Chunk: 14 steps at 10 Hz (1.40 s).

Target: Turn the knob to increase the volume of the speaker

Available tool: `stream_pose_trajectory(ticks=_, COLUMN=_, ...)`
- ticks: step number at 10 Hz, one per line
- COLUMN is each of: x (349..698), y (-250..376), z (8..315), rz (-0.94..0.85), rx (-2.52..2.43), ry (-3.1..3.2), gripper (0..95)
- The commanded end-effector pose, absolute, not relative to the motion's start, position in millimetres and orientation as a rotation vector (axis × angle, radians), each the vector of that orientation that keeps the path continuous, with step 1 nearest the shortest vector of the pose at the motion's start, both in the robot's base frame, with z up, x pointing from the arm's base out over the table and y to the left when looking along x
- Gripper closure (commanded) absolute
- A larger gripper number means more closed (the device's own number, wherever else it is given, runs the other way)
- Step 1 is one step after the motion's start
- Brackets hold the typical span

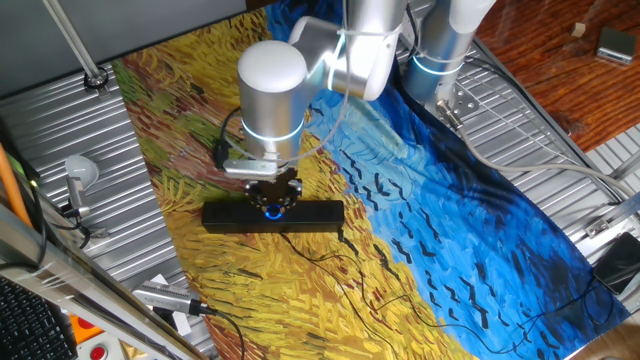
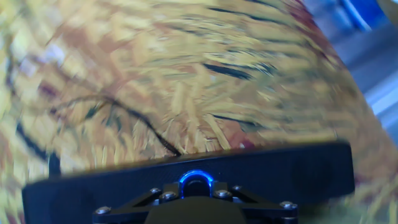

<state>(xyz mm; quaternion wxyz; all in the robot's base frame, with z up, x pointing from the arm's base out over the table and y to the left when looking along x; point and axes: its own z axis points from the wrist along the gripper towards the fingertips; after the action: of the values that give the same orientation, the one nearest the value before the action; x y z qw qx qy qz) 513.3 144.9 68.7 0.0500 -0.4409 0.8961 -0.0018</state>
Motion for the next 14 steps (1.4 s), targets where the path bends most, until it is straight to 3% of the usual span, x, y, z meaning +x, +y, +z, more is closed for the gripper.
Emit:
stream_pose_trajectory(ticks=1, x=513.3, y=144.1, z=68.4, rz=0.019, rx=-0.561, ry=3.0, gripper=95.0)
stream_pose_trajectory(ticks=2, x=513.3, y=144.1, z=68.6, rz=0.022, rx=-0.503, ry=3.011, gripper=95.0)
stream_pose_trajectory(ticks=3, x=513.2, y=144.1, z=68.6, rz=0.035, rx=-0.348, ry=3.047, gripper=76.0)
stream_pose_trajectory(ticks=5, x=513.0, y=144.2, z=68.6, rz=0.076, rx=-0.234, ry=3.058, gripper=76.0)
stream_pose_trajectory(ticks=6, x=513.0, y=144.2, z=68.5, rz=0.097, rx=-0.184, ry=3.067, gripper=57.0)
stream_pose_trajectory(ticks=8, x=513.0, y=144.2, z=67.8, rz=0.063, rx=-0.247, ry=3.061, gripper=57.0)
stream_pose_trajectory(ticks=9, x=513.2, y=144.7, z=67.4, rz=0.045, rx=-0.323, ry=3.05, gripper=19.0)
stream_pose_trajectory(ticks=14, x=513.4, y=144.9, z=75.3, rz=0.003, rx=-0.625, ry=2.991, gripper=19.0)
